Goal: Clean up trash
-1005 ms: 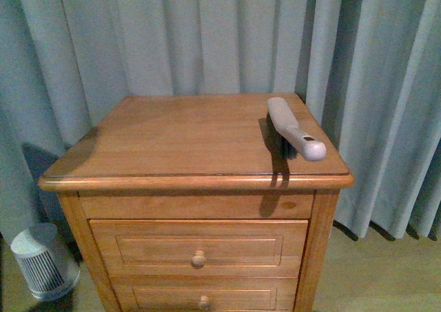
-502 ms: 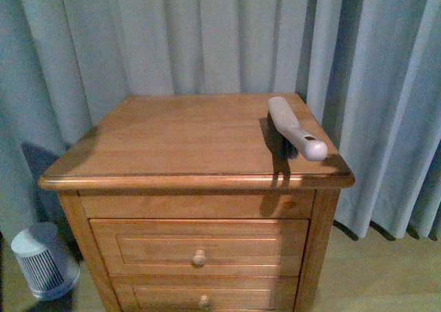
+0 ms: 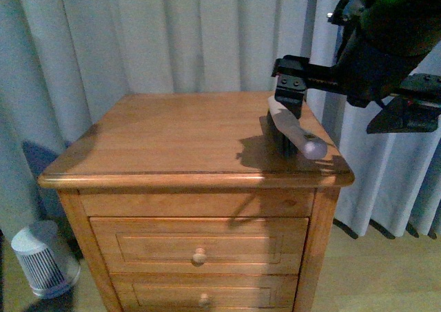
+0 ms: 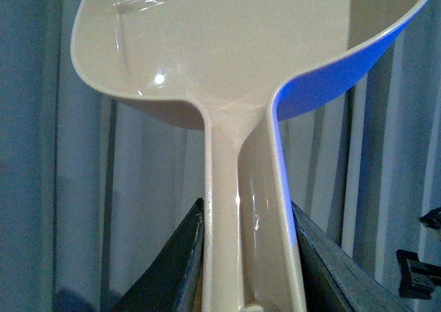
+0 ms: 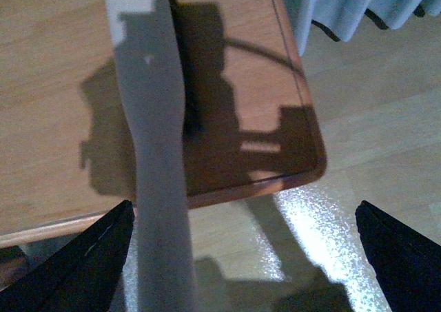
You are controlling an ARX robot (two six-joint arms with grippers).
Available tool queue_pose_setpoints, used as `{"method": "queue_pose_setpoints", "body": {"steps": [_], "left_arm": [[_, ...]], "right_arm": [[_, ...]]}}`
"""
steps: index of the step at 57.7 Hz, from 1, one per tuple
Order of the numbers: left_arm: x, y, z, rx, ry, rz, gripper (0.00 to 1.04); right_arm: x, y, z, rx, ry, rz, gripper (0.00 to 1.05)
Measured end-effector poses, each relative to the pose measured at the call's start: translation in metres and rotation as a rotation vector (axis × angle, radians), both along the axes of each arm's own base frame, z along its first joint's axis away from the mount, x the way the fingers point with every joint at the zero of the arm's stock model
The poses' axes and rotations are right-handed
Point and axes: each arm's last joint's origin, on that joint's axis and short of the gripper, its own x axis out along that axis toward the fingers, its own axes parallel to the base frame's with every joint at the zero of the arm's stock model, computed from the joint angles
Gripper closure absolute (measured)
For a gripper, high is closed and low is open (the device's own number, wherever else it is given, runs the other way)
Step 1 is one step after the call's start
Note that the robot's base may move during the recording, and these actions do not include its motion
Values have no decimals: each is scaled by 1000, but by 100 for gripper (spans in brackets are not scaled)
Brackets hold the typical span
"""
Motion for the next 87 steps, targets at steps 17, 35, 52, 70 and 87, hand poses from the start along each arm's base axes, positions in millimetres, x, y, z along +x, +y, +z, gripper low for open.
{"method": "queue_pose_setpoints", "body": {"steps": [17,35,52,70,87], "left_arm": [[0,0,0,0,0,0,76],[0,0,0,0,0,0,76],[0,0,0,0,0,0,76],[0,0,0,0,0,0,76],[0,0,0,0,0,1,76]], "right_arm": [[10,28,-19,32,34,25,7],[15,34,-37,34,49,19,38],[14,32,-41,42,62,24,84],[0,17,-23,-35,-134,27,85],[-89,-31,63,-125,-739,71,85]]}}
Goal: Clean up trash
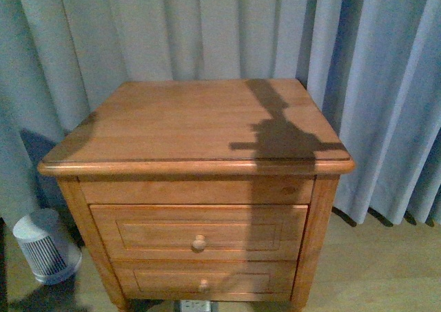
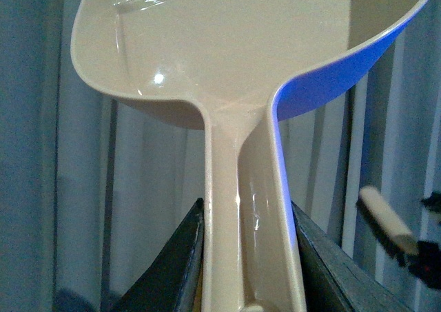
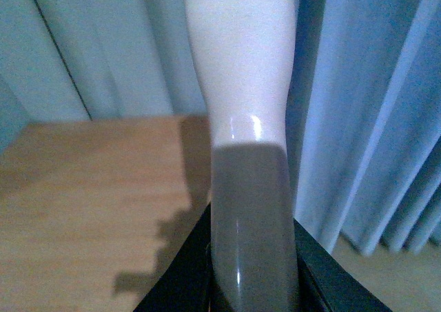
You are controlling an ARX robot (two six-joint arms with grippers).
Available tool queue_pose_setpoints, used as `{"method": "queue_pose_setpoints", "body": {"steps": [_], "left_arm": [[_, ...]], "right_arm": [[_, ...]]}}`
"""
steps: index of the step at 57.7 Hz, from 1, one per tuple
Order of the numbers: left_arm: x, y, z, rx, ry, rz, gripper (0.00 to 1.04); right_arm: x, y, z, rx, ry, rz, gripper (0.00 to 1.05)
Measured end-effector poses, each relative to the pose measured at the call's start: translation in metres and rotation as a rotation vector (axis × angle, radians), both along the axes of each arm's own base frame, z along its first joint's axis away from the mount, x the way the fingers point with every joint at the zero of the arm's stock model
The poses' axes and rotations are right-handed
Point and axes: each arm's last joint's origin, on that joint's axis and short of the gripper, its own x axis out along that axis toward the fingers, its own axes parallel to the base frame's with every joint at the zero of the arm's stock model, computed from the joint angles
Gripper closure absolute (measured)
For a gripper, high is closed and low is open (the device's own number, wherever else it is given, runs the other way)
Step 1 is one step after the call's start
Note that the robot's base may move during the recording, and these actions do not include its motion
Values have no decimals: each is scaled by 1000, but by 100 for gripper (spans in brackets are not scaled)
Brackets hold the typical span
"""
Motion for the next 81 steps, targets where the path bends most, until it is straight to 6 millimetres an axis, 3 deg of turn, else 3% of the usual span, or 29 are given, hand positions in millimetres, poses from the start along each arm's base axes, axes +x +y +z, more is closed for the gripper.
{"method": "queue_pose_setpoints", "body": {"steps": [13,28,33,81], "left_arm": [[0,0,0,0,0,-1,76],[0,0,0,0,0,0,76],[0,0,0,0,0,0,76],[0,0,0,-1,1,-2,76]], "right_arm": [[-81,-42,13,-55,-220,-32,85],[-126,-69,22,8,-338,-115,85],[-129,-72,15,2,-323,-136,85],[-129,-72,12,-8,-317,-138,85]]}}
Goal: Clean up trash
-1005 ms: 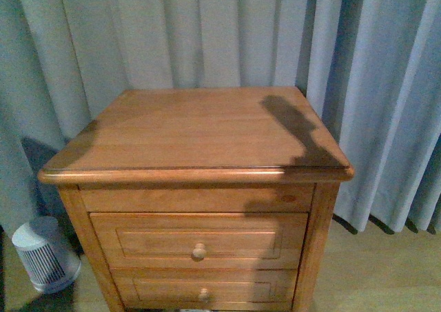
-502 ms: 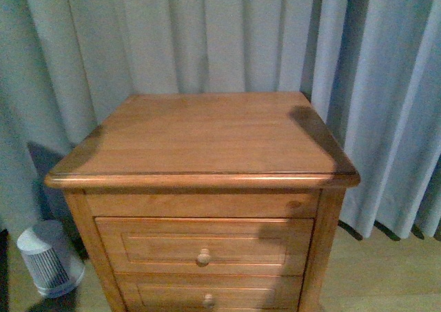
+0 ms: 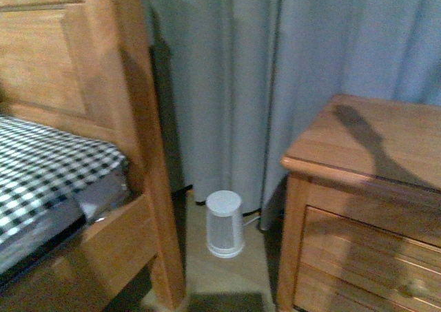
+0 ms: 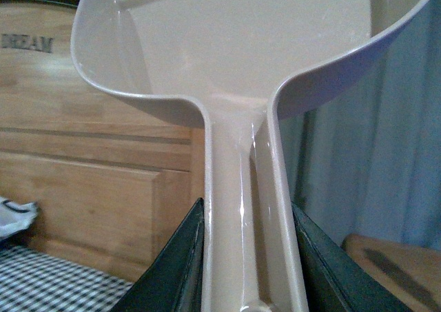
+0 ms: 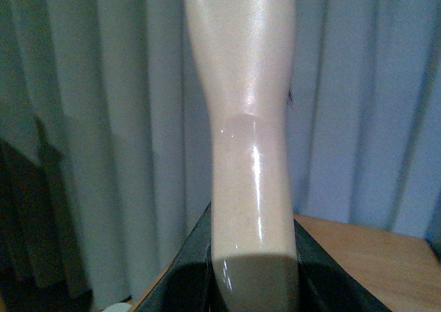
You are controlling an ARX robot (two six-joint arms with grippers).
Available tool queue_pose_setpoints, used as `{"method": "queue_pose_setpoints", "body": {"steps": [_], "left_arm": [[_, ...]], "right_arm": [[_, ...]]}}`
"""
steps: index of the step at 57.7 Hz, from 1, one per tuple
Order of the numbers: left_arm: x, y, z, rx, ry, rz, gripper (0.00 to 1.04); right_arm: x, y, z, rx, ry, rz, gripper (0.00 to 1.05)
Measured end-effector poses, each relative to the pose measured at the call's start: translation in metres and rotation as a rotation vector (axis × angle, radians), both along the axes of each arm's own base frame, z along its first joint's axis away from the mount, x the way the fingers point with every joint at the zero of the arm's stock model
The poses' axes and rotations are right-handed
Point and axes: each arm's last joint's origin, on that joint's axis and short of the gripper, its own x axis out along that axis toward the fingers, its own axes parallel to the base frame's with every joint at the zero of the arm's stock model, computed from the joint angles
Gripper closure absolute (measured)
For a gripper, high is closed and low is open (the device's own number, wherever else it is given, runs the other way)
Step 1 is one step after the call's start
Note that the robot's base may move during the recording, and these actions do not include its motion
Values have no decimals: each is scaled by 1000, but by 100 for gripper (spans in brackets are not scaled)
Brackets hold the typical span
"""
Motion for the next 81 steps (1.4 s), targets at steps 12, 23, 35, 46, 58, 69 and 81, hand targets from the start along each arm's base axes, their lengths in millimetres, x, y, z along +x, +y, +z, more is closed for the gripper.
{"method": "queue_pose_setpoints", "body": {"steps": [12,23,35,46,58,69,81], "left_arm": [[0,0,0,0,1,1,76],[0,0,0,-1,1,2,76],[0,0,0,-1,1,3,76],[0,0,0,-1,-1,3,76],[0,0,0,1,2,0,76],[5,2,12,-4,339,78,76],[46,3,-17,301,738,-54,76]], "right_arm": [[0,0,-1,-2,2,0,85],[0,0,-1,-3,2,0,85],[0,0,-1,-4,2,2,85],[0,0,-1,-6,2,2,85],[1,0,-1,-8,4,0,85],[0,1,-1,-14,4,10,85],[0,1,-1,-13,3,7,85]]}}
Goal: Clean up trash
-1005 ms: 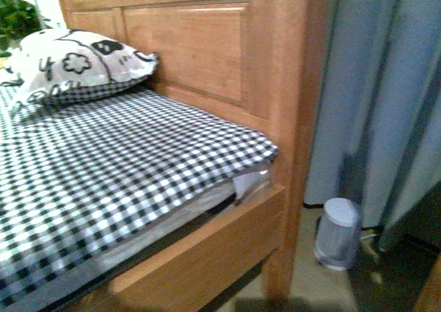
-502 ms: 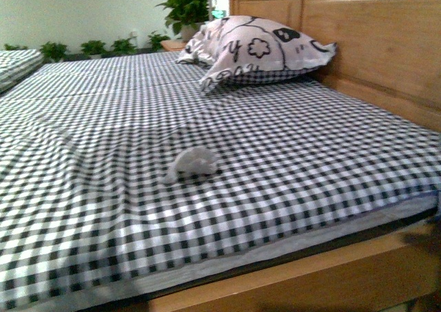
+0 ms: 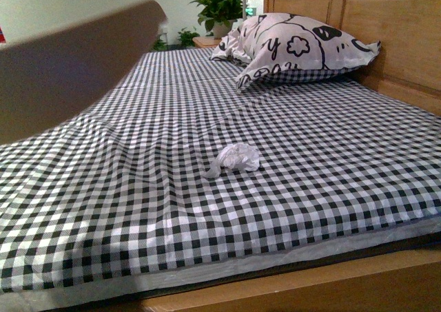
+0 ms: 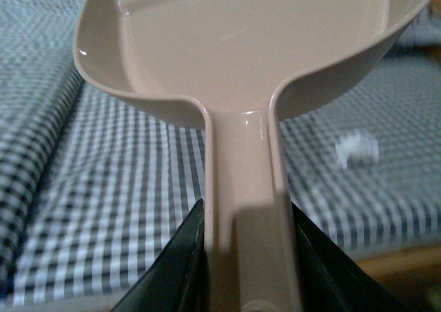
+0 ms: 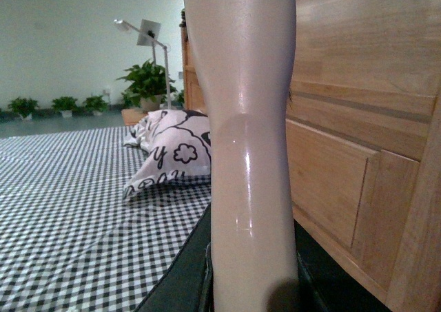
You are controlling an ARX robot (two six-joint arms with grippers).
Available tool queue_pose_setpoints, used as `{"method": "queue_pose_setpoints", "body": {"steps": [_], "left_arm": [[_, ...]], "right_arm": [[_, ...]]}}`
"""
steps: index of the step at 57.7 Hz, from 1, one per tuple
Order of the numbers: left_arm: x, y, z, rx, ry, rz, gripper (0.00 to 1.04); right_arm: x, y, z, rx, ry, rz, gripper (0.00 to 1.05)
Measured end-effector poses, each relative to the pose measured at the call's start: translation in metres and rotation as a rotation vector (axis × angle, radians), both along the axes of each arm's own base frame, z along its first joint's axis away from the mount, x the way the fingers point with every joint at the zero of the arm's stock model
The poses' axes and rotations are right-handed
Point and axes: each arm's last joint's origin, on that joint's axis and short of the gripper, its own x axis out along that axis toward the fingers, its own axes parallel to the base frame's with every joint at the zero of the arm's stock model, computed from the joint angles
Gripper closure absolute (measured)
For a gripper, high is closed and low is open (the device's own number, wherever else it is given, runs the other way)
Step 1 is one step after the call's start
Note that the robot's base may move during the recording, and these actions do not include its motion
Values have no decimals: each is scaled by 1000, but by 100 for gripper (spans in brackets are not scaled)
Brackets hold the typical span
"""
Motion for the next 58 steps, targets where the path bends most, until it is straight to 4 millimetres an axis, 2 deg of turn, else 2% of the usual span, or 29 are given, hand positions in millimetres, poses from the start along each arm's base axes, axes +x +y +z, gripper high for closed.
{"method": "queue_pose_setpoints", "body": {"steps": [7,22,37,45,58], "left_arm": [[20,2,-7,122,-12,-80,76],[64,5,-36,417,55,-240,76],[99,4,-47,467,97,-307,76],[108,1,-54,473,136,-338,76],[110,-5,-63,457,193,-408,76]], "right_arm": [[0,-1,0,4,1,-11,85],[0,0,0,2,0,-7,85],[0,0,0,2,0,-6,85],[0,0,0,2,0,-6,85],[0,0,0,2,0,-6,85]]}}
